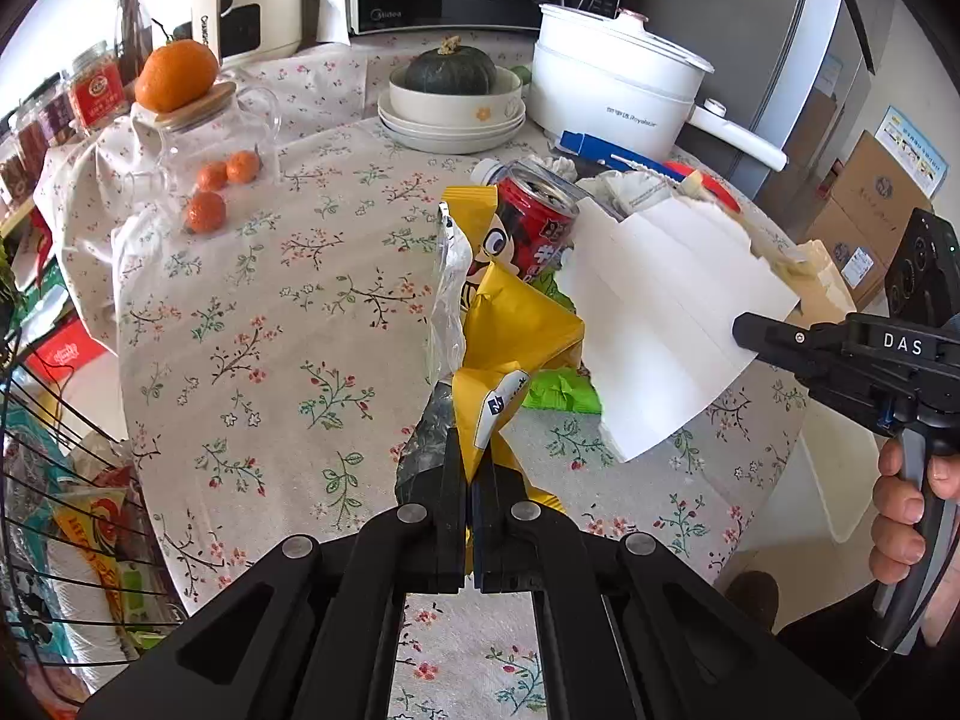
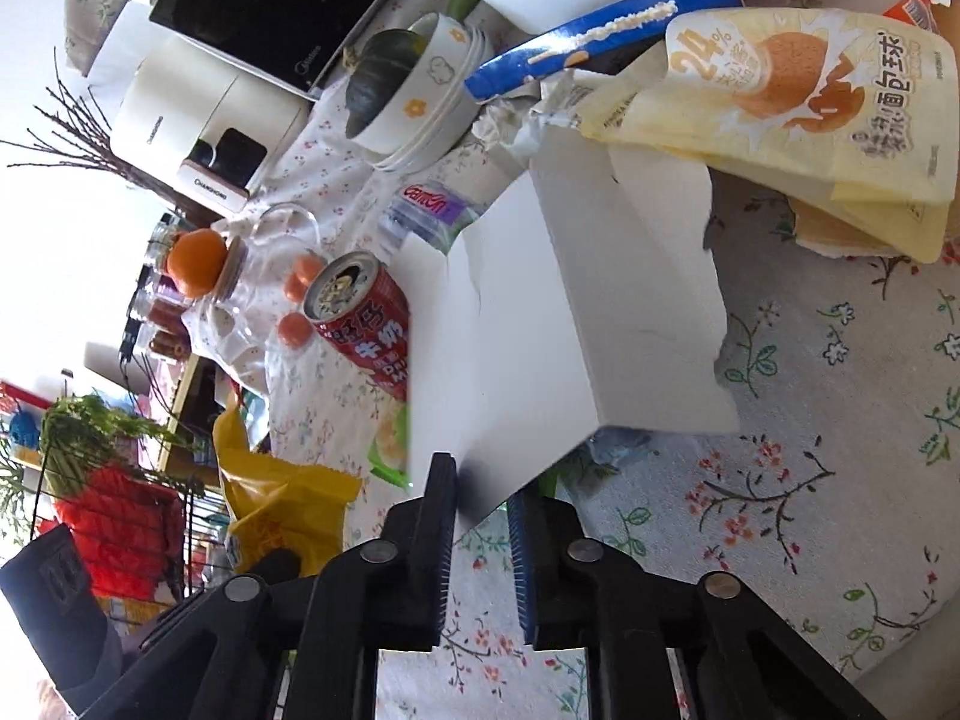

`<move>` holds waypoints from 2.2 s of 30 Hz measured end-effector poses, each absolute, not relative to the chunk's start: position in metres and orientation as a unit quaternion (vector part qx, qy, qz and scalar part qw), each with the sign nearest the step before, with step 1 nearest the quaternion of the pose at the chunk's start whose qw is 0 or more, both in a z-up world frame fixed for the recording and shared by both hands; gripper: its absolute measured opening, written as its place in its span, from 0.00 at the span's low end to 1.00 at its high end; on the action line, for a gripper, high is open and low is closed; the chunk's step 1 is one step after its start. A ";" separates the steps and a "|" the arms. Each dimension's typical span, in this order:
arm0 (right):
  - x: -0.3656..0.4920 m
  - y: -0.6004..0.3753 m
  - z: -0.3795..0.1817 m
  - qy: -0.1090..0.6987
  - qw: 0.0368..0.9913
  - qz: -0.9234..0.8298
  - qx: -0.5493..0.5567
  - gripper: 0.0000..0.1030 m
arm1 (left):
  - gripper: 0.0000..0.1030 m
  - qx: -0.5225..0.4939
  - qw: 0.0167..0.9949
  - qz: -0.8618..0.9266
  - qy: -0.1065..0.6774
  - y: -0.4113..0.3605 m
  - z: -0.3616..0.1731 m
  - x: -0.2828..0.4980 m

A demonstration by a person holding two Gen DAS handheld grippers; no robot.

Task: Collect trash
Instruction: 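Grasp the torn white paper sheet with the right tool and lift it, then carry both items over the white bin and open the right tool to drop the paper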

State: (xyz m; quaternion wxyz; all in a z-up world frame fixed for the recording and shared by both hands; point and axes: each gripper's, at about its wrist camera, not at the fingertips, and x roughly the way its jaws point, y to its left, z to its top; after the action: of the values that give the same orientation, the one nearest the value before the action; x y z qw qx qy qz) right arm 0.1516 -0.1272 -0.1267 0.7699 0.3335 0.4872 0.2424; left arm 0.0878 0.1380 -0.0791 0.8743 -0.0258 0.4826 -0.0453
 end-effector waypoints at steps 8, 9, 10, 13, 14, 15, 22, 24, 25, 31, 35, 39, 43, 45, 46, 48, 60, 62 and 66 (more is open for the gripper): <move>0.146 -0.130 -0.079 0.422 0.814 0.259 0.303 0.00 | 0.00 -0.043 0.889 -0.042 0.454 0.139 -0.060 0.084; 0.145 -0.132 -0.074 0.417 0.816 0.263 0.302 0.00 | 0.00 -0.044 0.890 -0.044 0.451 0.138 -0.058 0.084; 0.144 -0.133 -0.070 0.411 0.816 0.269 0.303 0.00 | 0.00 -0.043 0.892 -0.045 0.447 0.136 -0.056 0.083; 0.141 -0.141 -0.054 0.389 0.827 0.277 0.297 0.00 | 0.00 -0.043 0.896 -0.050 0.439 0.129 -0.052 0.084; 0.139 -0.143 -0.049 0.381 0.830 0.280 0.295 0.00 | 0.00 -0.043 0.897 -0.051 0.437 0.127 -0.051 0.084; 0.139 -0.146 -0.044 0.376 0.833 0.281 0.291 0.00 | 0.00 -0.043 0.898 -0.052 0.435 0.125 -0.050 0.084; 0.131 -0.177 -0.023 0.356 0.842 0.274 0.298 0.00 | 0.00 -0.032 0.905 -0.071 0.418 0.102 -0.041 0.085; 0.127 -0.192 -0.014 0.348 0.850 0.267 0.292 0.00 | 0.00 -0.035 0.904 -0.081 0.418 0.094 -0.039 0.085; 0.124 -0.201 -0.009 0.344 0.855 0.263 0.287 0.00 | 0.00 -0.036 0.904 -0.087 0.417 0.089 -0.038 0.086; 0.100 -0.272 0.002 0.333 0.874 0.215 0.283 0.00 | 0.00 -0.023 0.902 -0.133 0.411 0.048 -0.031 0.087; 0.081 -0.325 -0.006 0.339 0.880 0.165 0.288 0.00 | 0.00 -0.002 0.895 -0.168 0.413 0.012 -0.031 0.088; 0.065 -0.368 -0.020 0.355 0.881 0.118 0.288 0.00 | 0.00 0.016 0.886 -0.206 0.414 -0.029 -0.031 0.086; 0.055 -0.399 -0.041 0.383 0.874 0.080 0.289 0.00 | 0.00 0.039 0.876 -0.237 0.418 -0.071 -0.037 0.084; 0.050 -0.412 -0.050 0.397 0.869 0.064 0.289 0.00 | 0.00 0.048 0.870 -0.248 0.424 -0.090 -0.043 0.085; 0.048 -0.417 -0.055 0.403 0.867 0.057 0.289 0.00 | 0.00 0.051 0.867 -0.254 0.427 -0.099 -0.046 0.085; 0.046 -0.426 -0.065 0.418 0.860 0.047 0.288 0.00 | 0.00 0.060 0.860 -0.264 0.432 -0.117 -0.052 0.087; 0.054 -0.457 -0.138 0.533 0.804 0.007 0.264 0.01 | 0.00 0.099 0.830 -0.310 0.453 -0.202 -0.085 0.088; 0.057 -0.457 -0.142 0.541 0.802 0.006 0.255 0.02 | 0.00 0.105 0.825 -0.315 0.457 -0.214 -0.092 0.088; 0.060 -0.457 -0.146 0.543 0.800 0.013 0.254 0.06 | 0.00 0.120 0.815 -0.321 0.467 -0.237 -0.110 0.090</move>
State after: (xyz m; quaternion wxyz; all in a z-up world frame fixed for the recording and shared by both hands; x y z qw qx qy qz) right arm 0.0599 -0.4569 -0.1457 0.8001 0.2543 0.5431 0.0128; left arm 0.0898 -0.2368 -0.1105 0.8149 0.1204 0.4674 -0.3208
